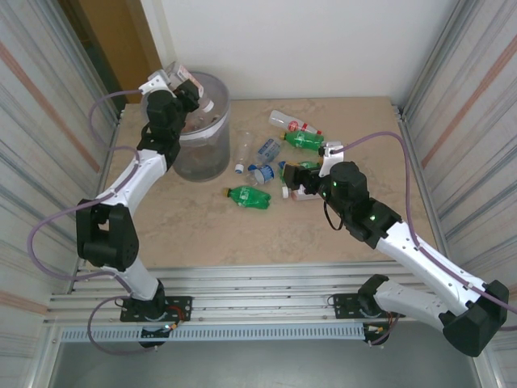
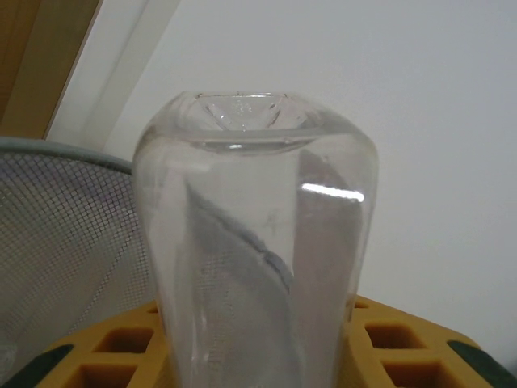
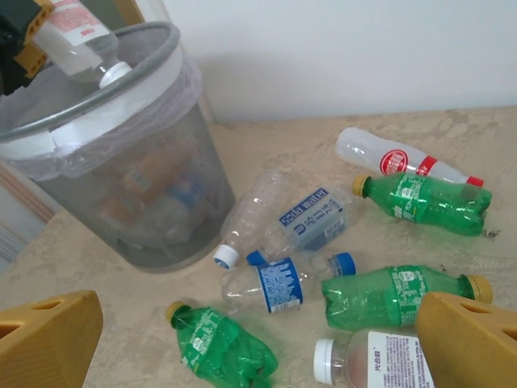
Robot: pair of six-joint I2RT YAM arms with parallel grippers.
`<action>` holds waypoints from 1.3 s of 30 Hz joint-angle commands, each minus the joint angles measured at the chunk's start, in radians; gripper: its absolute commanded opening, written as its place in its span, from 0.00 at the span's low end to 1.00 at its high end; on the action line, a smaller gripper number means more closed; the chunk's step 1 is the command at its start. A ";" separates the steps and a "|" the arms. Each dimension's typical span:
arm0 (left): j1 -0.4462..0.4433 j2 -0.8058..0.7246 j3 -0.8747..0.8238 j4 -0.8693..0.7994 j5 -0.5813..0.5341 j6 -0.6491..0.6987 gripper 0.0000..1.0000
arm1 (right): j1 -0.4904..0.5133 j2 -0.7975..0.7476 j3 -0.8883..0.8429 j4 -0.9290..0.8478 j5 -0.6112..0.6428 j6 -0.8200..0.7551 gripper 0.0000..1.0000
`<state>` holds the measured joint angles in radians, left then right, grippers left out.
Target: Put the plastic bottles in the bin
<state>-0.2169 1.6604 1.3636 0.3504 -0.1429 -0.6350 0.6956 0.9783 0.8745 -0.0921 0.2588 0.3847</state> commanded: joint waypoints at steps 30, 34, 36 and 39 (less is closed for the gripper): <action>0.005 0.056 0.044 -0.007 -0.042 0.085 0.76 | 0.004 0.005 -0.008 -0.003 0.013 0.020 0.98; 0.005 0.029 0.019 -0.007 -0.059 0.092 0.76 | 0.004 0.005 -0.012 0.002 0.014 0.022 0.98; 0.005 0.020 0.007 -0.005 -0.064 0.095 0.76 | 0.003 0.005 -0.014 0.004 0.017 0.024 0.98; 0.006 0.017 0.010 -0.017 -0.060 0.106 0.74 | 0.003 0.004 -0.016 0.009 0.027 0.029 0.98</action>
<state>-0.2169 1.7199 1.3815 0.3412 -0.1783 -0.5602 0.6956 0.9813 0.8726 -0.0921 0.2638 0.3862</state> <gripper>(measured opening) 0.745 0.978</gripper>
